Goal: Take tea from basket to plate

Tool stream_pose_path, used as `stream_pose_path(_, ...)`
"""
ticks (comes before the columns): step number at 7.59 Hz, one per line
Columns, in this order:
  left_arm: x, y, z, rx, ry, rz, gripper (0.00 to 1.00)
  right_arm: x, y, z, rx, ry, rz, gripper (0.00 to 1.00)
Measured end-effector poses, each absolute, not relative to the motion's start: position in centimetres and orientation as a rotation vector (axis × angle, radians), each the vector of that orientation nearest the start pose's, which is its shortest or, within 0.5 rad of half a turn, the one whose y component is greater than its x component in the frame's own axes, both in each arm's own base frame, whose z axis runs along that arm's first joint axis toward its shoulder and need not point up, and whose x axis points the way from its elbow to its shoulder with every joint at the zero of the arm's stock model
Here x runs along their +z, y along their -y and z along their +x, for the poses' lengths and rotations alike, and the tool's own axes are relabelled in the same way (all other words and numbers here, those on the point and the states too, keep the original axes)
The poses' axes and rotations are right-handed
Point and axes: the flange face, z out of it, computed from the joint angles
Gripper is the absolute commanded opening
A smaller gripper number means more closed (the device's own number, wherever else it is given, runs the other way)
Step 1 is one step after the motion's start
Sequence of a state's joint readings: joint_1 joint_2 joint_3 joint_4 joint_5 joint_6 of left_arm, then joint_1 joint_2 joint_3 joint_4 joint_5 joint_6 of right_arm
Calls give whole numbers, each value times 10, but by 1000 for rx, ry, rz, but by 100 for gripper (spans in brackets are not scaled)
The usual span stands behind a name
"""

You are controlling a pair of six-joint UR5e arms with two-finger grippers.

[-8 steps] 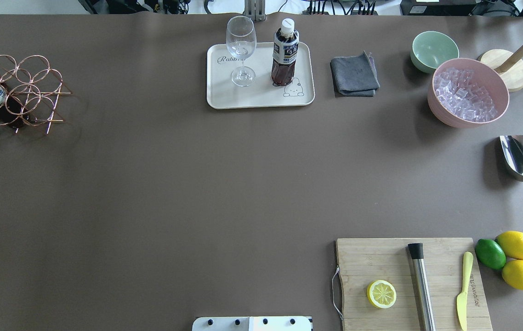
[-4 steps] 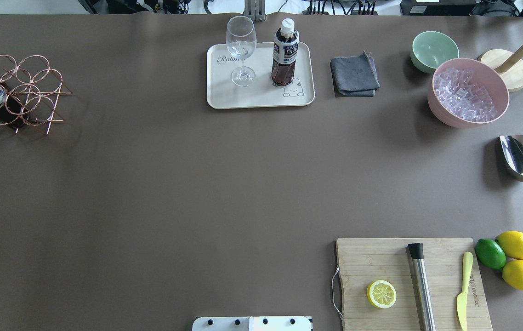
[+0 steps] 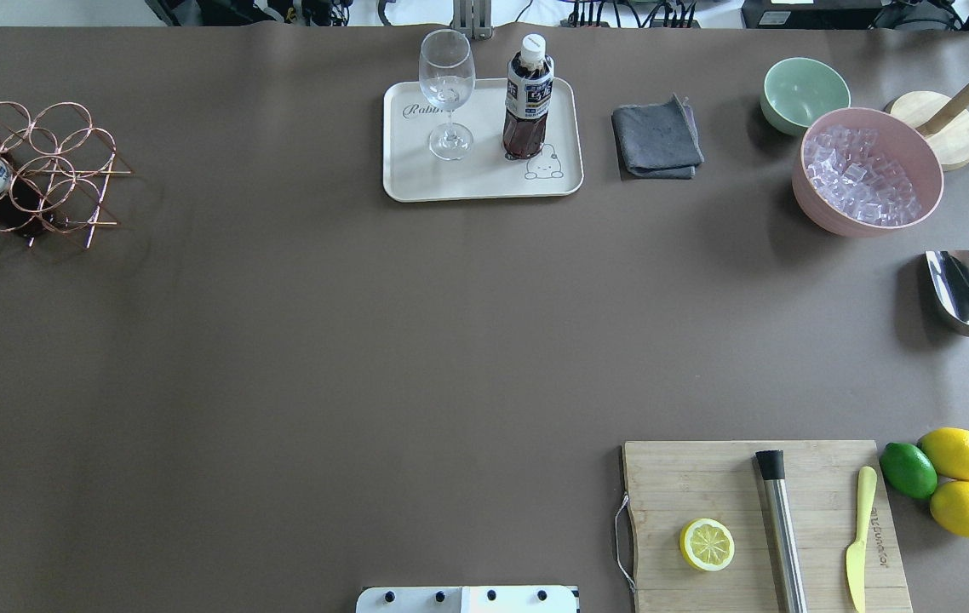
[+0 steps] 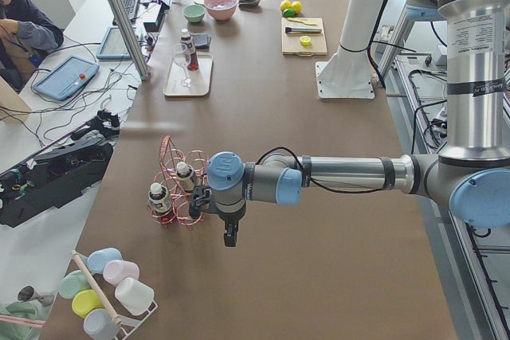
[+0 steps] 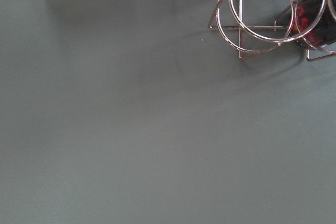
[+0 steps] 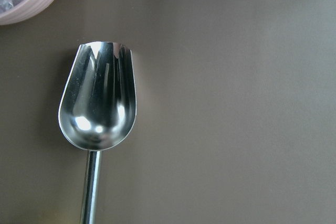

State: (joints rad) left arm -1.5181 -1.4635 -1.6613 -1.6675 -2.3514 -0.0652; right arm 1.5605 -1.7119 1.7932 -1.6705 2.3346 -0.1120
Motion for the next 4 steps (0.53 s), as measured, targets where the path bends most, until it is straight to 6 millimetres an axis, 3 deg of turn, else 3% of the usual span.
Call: stream_pose_path(4, 659, 447, -40, 17, -780, 23, 99, 625, 430, 61, -107, 766, 22, 100)
